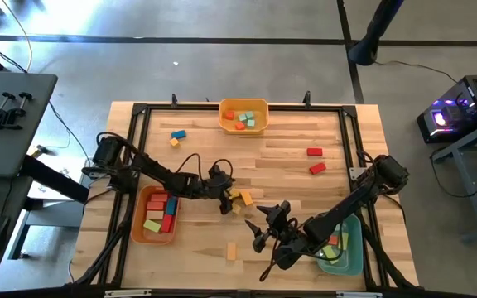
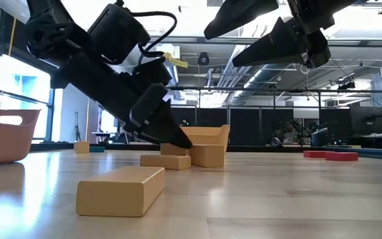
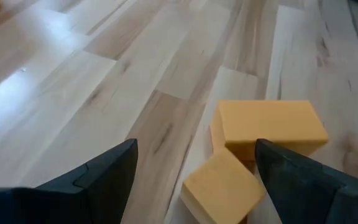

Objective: Sort blocks by size
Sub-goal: Put the small yellow block into the yellow bin

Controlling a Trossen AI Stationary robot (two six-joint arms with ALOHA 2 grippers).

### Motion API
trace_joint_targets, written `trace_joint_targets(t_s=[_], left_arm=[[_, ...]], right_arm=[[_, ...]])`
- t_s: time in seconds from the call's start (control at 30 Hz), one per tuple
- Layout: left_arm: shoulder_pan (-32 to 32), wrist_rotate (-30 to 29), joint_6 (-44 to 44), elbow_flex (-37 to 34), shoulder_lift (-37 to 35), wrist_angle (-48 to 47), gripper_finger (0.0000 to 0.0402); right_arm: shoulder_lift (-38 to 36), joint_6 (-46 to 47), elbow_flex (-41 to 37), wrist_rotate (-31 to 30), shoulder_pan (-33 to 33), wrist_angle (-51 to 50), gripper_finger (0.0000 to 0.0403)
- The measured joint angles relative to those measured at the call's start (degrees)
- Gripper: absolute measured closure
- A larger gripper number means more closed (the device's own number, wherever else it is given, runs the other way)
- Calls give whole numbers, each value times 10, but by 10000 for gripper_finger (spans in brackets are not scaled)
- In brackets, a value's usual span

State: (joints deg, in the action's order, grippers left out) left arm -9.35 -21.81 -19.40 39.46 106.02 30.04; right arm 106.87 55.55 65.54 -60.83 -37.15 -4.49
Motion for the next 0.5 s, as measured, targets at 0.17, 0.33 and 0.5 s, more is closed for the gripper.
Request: trace_joint_targets(t_s=[0.17, 0.33, 0.5], left_arm=[[8, 13, -12, 0, 0, 3, 92], [7, 5, -15, 0, 0, 2, 92], [7, 4, 2, 0, -6, -10, 92]], right_arm=[[0, 1, 0, 1, 0, 0, 110], [0, 1, 0, 2, 0, 0, 110], [0, 0, 0, 2, 0, 0, 110]])
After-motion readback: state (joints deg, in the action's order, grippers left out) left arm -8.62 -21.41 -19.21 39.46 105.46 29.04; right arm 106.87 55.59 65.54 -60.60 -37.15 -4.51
